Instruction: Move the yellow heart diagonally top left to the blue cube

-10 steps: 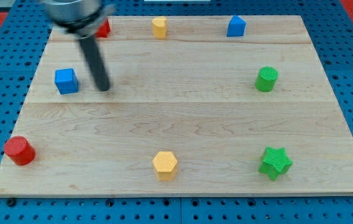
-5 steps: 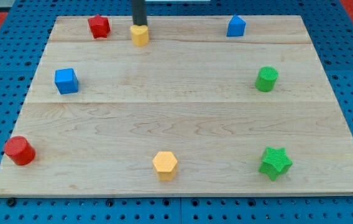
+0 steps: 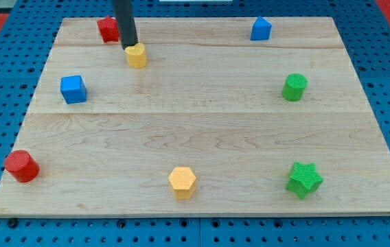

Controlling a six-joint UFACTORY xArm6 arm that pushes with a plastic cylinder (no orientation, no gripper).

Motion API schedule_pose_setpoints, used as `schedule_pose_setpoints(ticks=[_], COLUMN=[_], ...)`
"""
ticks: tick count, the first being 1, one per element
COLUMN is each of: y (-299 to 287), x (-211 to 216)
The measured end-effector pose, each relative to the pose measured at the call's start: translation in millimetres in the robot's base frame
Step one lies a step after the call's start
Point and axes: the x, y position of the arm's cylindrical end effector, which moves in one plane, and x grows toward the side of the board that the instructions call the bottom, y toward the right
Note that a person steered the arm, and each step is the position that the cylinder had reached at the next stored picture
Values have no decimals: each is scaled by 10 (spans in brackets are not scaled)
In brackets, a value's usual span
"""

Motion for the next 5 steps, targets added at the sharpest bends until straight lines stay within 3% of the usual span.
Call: schedule_pose_setpoints(ticks=[1, 2, 3, 4, 5], y=[291, 824, 727, 22, -245], x=[-263, -155, 307, 409, 329])
